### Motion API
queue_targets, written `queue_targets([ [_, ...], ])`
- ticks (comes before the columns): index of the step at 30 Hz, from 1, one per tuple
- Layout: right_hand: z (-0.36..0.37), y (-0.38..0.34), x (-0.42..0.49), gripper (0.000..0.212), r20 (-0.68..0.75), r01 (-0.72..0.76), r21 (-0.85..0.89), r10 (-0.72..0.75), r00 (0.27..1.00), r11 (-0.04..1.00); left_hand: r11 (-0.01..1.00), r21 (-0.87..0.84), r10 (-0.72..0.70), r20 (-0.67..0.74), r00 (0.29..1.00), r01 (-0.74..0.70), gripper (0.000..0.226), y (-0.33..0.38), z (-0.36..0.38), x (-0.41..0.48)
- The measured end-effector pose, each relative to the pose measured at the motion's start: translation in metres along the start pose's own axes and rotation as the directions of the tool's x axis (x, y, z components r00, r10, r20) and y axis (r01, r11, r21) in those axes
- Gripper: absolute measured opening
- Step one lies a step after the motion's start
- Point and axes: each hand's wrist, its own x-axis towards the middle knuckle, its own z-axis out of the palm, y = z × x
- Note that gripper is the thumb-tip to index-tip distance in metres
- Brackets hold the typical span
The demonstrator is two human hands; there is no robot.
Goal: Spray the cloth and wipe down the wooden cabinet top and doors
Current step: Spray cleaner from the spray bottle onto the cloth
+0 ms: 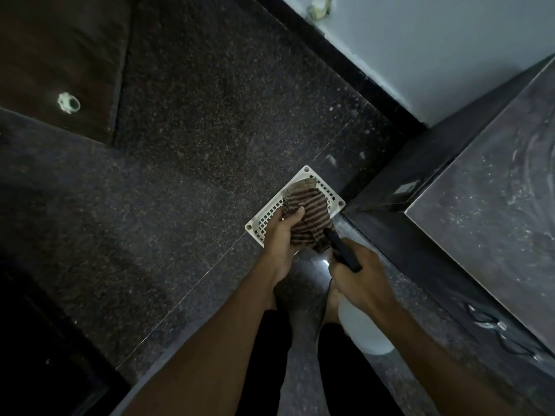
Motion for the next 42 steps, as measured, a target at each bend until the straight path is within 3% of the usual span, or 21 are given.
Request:
queue_targets([
  [5, 0.006, -0.002, -0.003, 0.019, -0.009, -0.025, -0.097, 0.024, 1.000, 0.995, 1.000, 0.021, -0.015, 0.043, 0.999, 0.014, 0.045, 0.002, 0.005, -0.005],
  [10, 0.009, -0.003, -0.006, 0.031, -0.099, -0.165, -0.054, 0.159, 0.982, 0.985, 0.999, 0.047, -0.022, 0.065, 0.998, 0.018, 0.051, 0.003, 0.010, -0.007],
  [16, 0.009, -0.012, -0.014, 0.025, -0.125, -0.022, -0.074, 0.013, 0.992, 0.997, 0.997, 0.061, -0.043, 0.061, 0.997, 0.040, 0.057, 0.005, 0.012, -0.009],
  [19, 0.009, -0.020, -0.015, 0.006, -0.132, 0.022, -0.079, -0.032, 0.991, 0.997, 0.997, 0.047, -0.057, 0.078, 0.995, 0.053, 0.057, 0.009, 0.013, -0.012],
  [24, 0.005, -0.028, -0.005, 0.024, -0.169, -0.186, -0.053, 0.174, 0.970, 0.981, 0.997, 0.062, -0.050, 0.066, 0.997, 0.045, 0.056, 0.016, 0.012, -0.015],
  [27, 0.000, -0.034, 0.000, 0.026, -0.160, -0.235, -0.055, 0.224, 0.961, 0.970, 0.996, 0.078, -0.046, 0.054, 0.997, 0.042, 0.054, 0.020, 0.012, -0.015],
  [33, -0.003, -0.046, -0.006, 0.010, -0.112, 0.018, -0.149, -0.034, 0.993, 0.989, 0.994, 0.105, -0.028, 0.054, 0.998, 0.022, 0.051, 0.026, 0.010, -0.013],
  [35, -0.001, -0.049, -0.004, 0.005, -0.088, 0.037, -0.178, -0.053, 0.995, 0.983, 0.995, 0.099, -0.030, 0.059, 0.998, 0.024, 0.049, 0.028, 0.009, -0.014],
  [42, 0.003, -0.052, 0.012, 0.013, -0.114, -0.153, -0.104, 0.141, 0.983, 0.983, 0.991, 0.130, -0.036, 0.045, 0.998, 0.030, 0.043, 0.037, 0.010, -0.015],
])
